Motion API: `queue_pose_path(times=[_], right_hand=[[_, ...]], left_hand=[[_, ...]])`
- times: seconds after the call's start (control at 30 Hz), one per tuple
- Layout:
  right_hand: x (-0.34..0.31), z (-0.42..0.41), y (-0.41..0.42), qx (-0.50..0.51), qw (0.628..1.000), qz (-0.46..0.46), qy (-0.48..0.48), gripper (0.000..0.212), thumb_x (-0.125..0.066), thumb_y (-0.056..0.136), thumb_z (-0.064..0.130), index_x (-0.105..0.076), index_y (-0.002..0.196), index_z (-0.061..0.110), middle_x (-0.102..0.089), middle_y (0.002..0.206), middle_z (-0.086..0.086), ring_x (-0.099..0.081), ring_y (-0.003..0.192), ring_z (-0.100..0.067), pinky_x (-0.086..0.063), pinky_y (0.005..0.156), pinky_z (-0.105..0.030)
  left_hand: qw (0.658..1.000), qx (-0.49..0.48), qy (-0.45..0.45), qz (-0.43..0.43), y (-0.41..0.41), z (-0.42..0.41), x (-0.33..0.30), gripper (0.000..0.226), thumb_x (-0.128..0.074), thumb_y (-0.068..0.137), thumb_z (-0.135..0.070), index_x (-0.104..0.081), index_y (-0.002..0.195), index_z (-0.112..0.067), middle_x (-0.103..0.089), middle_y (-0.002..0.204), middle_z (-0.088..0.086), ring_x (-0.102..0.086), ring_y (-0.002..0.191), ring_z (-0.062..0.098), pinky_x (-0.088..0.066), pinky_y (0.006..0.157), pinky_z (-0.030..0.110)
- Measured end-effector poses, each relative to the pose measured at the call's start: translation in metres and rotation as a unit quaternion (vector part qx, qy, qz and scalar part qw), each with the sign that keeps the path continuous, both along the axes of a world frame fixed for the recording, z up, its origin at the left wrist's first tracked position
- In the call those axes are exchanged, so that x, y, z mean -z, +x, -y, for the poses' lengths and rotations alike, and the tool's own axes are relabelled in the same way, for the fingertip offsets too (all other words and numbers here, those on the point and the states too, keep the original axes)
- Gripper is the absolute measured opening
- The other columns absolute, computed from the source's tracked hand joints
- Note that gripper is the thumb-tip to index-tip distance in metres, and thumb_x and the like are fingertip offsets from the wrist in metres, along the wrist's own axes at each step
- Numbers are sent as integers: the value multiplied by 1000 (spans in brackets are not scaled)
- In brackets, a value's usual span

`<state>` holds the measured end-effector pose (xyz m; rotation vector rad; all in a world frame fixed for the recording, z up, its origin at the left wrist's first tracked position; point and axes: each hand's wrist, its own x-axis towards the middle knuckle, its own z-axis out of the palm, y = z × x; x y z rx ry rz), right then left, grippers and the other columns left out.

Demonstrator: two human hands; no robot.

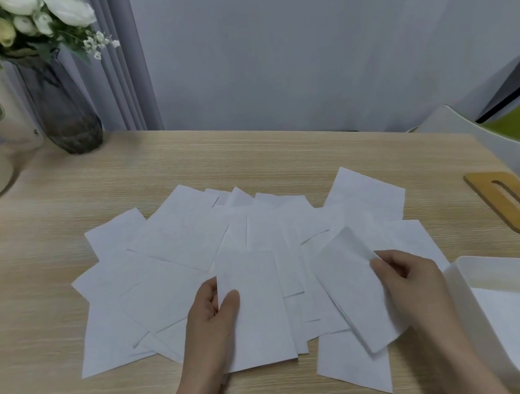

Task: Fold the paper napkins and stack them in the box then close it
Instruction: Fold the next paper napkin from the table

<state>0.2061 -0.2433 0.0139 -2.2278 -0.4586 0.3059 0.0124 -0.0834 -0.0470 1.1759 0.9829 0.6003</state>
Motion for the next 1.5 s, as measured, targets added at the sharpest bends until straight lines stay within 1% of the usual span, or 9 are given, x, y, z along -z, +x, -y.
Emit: queue_pose_path(times=[0.13,0.27,0.33,0.5,0.63,0.73,0.9,1.1,1.5], right_hand=[[1,-3,-3,24,988,-96,120,24,-58,93,13,-65,84,33,-70,71,20,-64,68,10,-45,62,-17],[9,-4,-11,9,978,-173,114,20,-58,93,13,-63,101,31,-71,68,19,-64,64,8,-44,61,-17],[14,-2,-14,11,978,-178,111,23,-60,92,14,-63,110,28,-71,68,3,-64,62,0,-45,67,-19],[20,7,-13,-20,984,-157,81,38,-61,90,7,-60,120,31,-34,53,11,-39,48,0,-40,61,-8],[22,11,-12,-21,985,-156,73,35,-62,88,4,-64,110,31,-70,70,-2,-67,69,-12,-48,75,-22],[22,10,-10,-8,986,-144,82,27,-65,86,4,-68,82,30,-73,71,13,-67,74,3,-47,71,-24],[20,7,-9,25,978,-153,142,10,-67,87,9,-69,88,19,-72,66,10,-66,69,-4,-47,70,-25],[12,-14,-35,-12,947,-269,174,8,-61,90,5,-67,94,9,-75,77,-5,-70,64,-12,-53,56,-22],[29,-52,-84,-64,945,-288,142,19,-54,92,2,-67,99,14,-75,87,-11,-68,87,-31,-50,75,-37]], left_hand=[[1000,1,-3,8,0,0,-2,21,-56,96,-8,-64,110,-22,-76,99,-1,-72,93,21,-56,86,44],[1000,3,-4,11,0,1,-3,21,-55,97,-6,-64,110,-20,-76,99,1,-71,94,23,-55,89,48],[1000,-1,-4,9,0,1,-4,21,-55,96,-6,-64,109,-20,-76,99,1,-71,94,23,-55,89,48],[1000,-2,-5,18,0,2,-8,20,-55,96,-6,-64,110,-18,-76,99,1,-71,94,23,-55,87,44],[1000,-5,-6,26,0,2,-9,19,-48,101,-15,-67,104,-19,-76,94,-8,-70,85,4,-53,72,20],[1000,-15,3,18,0,1,-10,31,-40,104,-16,-68,95,-26,-73,85,-23,-65,77,-11,-45,61,4],[1000,-7,-26,5,0,0,-8,31,-42,102,-11,-70,101,-26,-75,99,-6,-70,96,15,-53,86,35],[1000,-3,-20,-2,0,-1,-6,30,-44,100,-7,-67,108,-26,-75,100,-10,-69,96,11,-51,82,31],[1000,-2,-28,11,0,-1,-7,23,-47,102,-22,-67,104,-33,-74,99,-14,-70,92,6,-51,77,29]])
